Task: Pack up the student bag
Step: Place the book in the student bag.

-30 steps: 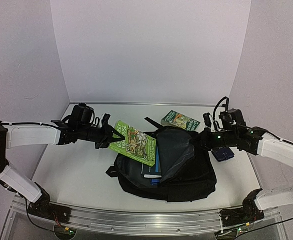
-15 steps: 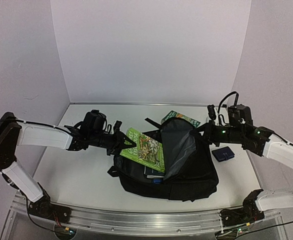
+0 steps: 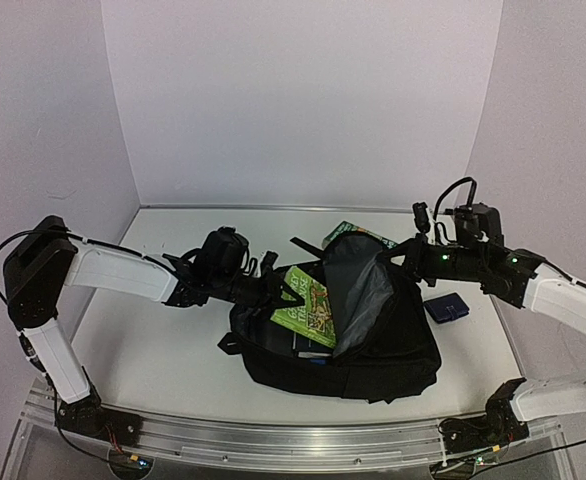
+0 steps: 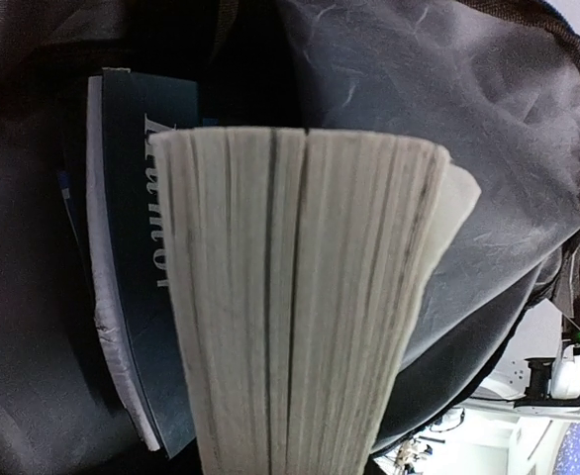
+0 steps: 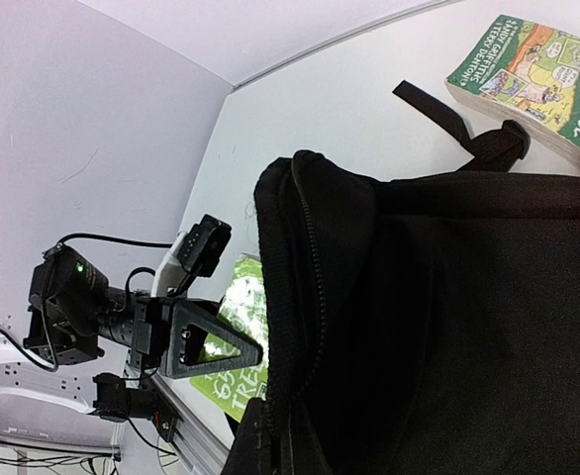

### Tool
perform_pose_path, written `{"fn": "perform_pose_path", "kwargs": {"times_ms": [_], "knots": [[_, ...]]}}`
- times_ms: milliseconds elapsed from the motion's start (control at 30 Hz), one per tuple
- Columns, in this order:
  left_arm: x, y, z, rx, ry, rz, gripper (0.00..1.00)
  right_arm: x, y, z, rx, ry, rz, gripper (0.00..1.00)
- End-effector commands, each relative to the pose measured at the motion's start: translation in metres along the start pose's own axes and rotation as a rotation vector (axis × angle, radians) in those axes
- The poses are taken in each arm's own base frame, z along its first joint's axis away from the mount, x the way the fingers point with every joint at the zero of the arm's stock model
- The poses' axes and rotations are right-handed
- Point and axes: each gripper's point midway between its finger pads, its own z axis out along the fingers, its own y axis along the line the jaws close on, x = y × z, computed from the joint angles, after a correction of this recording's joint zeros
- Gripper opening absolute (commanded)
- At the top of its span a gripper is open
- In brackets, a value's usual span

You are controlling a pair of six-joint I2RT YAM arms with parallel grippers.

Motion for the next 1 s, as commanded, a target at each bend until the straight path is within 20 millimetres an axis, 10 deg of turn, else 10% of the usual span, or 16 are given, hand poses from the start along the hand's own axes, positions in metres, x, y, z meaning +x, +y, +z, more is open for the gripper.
{"fn": "perform_pose_path", "kwargs": {"times_ms": [0, 233, 500, 700, 800, 967], "knots": [[0.016, 0.008, 0.003, -0.093, 0.08, 0.068, 0.3, -0.026, 0.024, -0.003, -0.06, -0.072, -0.038, 0.0], [0.004, 0.028, -0.015, -0.304, 0.027, 0.127, 0.68, -0.024, 0.021, 0.0, -0.054, -0.064, -0.043, 0.0], [-0.005, 0.04, -0.015, -0.371, -0.012, 0.151, 0.81, -0.023, 0.024, 0.002, -0.065, -0.052, -0.055, 0.0], [-0.007, 0.038, -0.001, -0.356, 0.005, 0.207, 0.72, -0.02, 0.022, 0.002, -0.067, -0.046, -0.057, 0.0], [-0.006, 0.034, 0.006, -0.352, 0.023, 0.243, 0.45, -0.02, 0.022, 0.002, -0.068, -0.044, -0.058, 0.0], [0.009, 0.021, 0.02, -0.332, 0.085, 0.315, 0.3, -0.017, 0.019, 0.003, -0.063, -0.038, -0.057, 0.0]]}}
